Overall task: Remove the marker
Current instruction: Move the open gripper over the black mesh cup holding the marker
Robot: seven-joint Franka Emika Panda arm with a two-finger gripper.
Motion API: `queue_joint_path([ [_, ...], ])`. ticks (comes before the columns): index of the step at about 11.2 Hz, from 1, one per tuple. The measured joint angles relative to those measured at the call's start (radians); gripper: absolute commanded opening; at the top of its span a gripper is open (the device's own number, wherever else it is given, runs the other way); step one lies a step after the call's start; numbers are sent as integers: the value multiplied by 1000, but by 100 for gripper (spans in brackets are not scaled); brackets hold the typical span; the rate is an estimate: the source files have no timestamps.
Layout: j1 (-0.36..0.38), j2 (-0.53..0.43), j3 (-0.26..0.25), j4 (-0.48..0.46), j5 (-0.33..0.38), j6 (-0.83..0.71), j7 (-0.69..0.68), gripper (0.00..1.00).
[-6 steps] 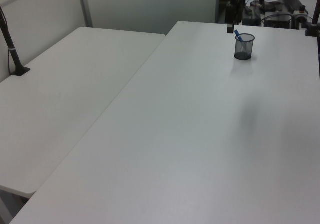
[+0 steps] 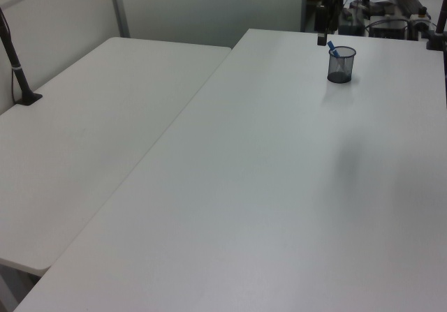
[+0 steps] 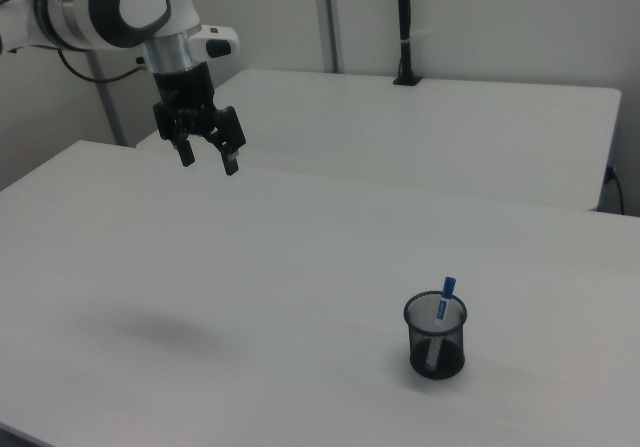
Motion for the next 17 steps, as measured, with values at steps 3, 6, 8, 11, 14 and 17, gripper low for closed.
queue_joint_path([
  [3,0,0,-3,0,-2,0,0,100],
  [6,-37,1,-13,6,-5,1,-61,100],
  [8,-92,12,-16,7,-6,33,-118,100],
  [11,-189,49,-19,5,-9,116,-219,100],
  [14,-311,99,-21,-5,-11,222,-373,100],
  [17,-384,178,-22,-6,-16,336,-407,89],
])
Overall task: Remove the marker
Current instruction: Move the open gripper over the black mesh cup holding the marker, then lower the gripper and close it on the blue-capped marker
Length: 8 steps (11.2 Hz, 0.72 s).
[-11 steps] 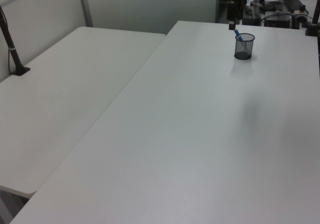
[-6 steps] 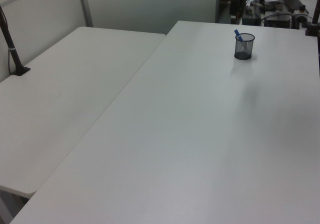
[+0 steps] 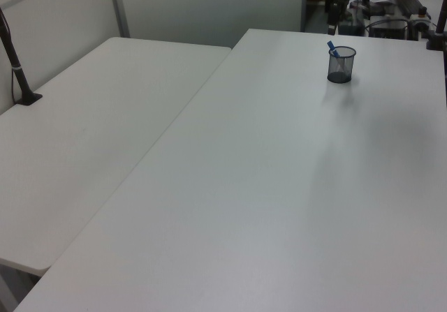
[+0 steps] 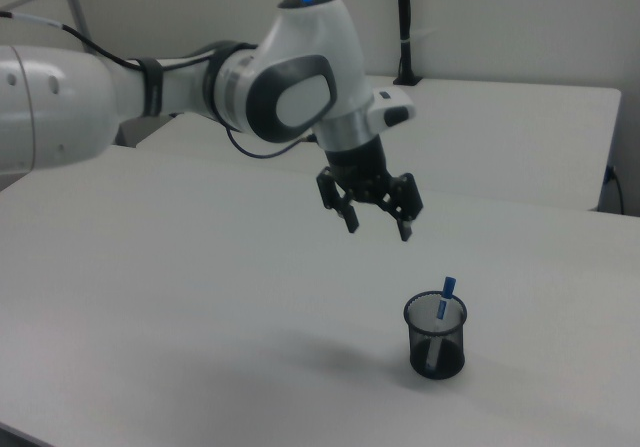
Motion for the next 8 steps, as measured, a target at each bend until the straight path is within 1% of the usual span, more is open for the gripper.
queue_joint_path([
  [2,-32,36,0,0,-2,62,-3,89],
  [4,-60,70,-2,0,-19,114,-8,86],
  [8,-77,143,-26,-1,-27,215,-33,59],
])
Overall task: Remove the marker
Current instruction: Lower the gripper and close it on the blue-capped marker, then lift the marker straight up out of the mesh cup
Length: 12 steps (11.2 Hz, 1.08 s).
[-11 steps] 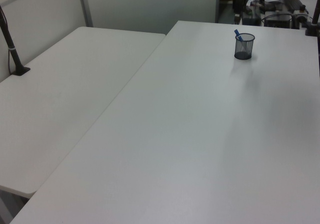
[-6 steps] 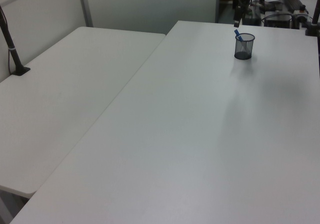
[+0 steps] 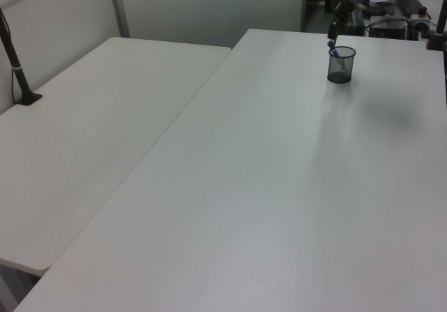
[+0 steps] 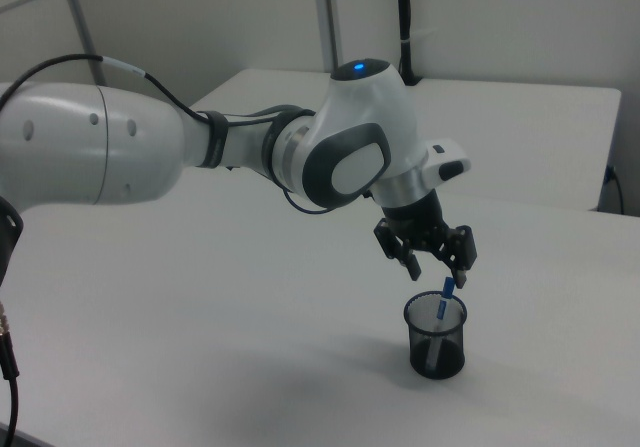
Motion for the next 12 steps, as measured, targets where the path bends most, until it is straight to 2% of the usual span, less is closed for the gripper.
queue_joint_path([
  [4,0,44,-1,0,1,104,-2,37],
  [7,0,57,-1,0,1,114,-2,9],
  [12,0,58,-2,5,1,116,-7,9],
])
